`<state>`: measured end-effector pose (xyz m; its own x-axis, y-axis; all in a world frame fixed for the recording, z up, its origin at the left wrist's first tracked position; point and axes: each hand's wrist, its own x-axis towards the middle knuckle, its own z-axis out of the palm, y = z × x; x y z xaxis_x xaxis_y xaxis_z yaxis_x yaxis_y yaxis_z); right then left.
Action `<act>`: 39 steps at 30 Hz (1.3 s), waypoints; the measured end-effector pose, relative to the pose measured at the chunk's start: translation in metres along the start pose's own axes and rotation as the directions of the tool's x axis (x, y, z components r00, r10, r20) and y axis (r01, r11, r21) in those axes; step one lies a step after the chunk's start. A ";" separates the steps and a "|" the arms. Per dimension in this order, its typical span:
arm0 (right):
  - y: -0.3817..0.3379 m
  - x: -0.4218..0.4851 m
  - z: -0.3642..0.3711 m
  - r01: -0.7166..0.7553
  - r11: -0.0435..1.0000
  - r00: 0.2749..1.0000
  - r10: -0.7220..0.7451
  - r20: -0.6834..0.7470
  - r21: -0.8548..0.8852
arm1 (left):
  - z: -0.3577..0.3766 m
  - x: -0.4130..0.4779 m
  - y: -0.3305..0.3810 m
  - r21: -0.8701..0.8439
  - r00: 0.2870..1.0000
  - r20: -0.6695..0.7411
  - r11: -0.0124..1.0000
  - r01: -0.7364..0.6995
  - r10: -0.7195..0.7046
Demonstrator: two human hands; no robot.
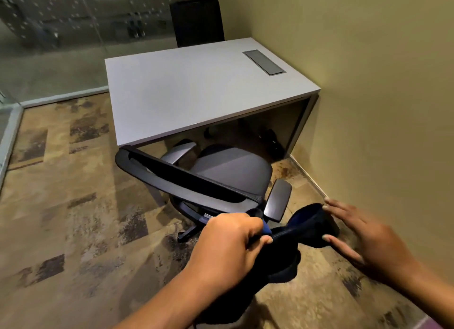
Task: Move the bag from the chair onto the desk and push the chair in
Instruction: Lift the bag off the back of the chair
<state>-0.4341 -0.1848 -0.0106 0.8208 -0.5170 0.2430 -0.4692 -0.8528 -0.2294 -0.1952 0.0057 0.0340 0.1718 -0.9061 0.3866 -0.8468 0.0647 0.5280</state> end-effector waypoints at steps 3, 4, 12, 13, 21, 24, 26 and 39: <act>0.016 -0.046 0.020 -0.012 0.994 0.974 -0.014 0.225 0.112 | 0.001 0.016 0.017 -0.030 0.999 -0.040 0.999 -0.037 0.036; 0.019 -0.056 0.029 -0.031 0.990 0.955 -0.013 0.295 0.141 | 0.000 0.020 0.024 -0.039 0.998 -0.054 0.998 -0.040 0.038; 0.040 -0.001 0.036 -0.002 0.899 0.993 -0.050 0.108 0.437 | -0.021 0.046 0.082 -0.137 0.968 0.009 0.959 -0.247 0.250; 0.041 0.006 0.031 0.052 0.900 0.993 -0.095 0.077 0.433 | -0.024 0.051 0.085 -0.137 0.967 0.015 0.958 -0.251 0.256; 0.040 0.004 -0.020 0.287 0.929 0.949 -0.310 0.066 0.235 | 0.000 0.060 0.071 0.011 0.986 0.046 0.987 -0.158 0.158; 0.032 -0.003 -0.040 0.340 0.921 0.938 -0.347 0.002 0.188 | 0.017 0.058 0.055 0.039 0.999 -0.035 0.999 0.004 -0.003; 0.033 -0.007 -0.055 0.341 0.927 0.940 -0.337 -0.053 0.153 | 0.028 0.058 0.047 0.018 0.990 -0.001 0.989 0.144 -0.144; 0.046 0.006 -0.115 0.192 0.957 0.914 -0.094 -0.395 0.216 | 0.082 0.084 0.037 0.015 0.992 0.058 0.994 -0.109 0.108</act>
<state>-0.4877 -0.2359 0.0888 0.6658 -0.4215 0.6157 -0.2211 -0.8995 -0.3767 -0.2532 -0.1023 0.0245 0.0498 -0.9164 0.3973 -0.8680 0.1570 0.4710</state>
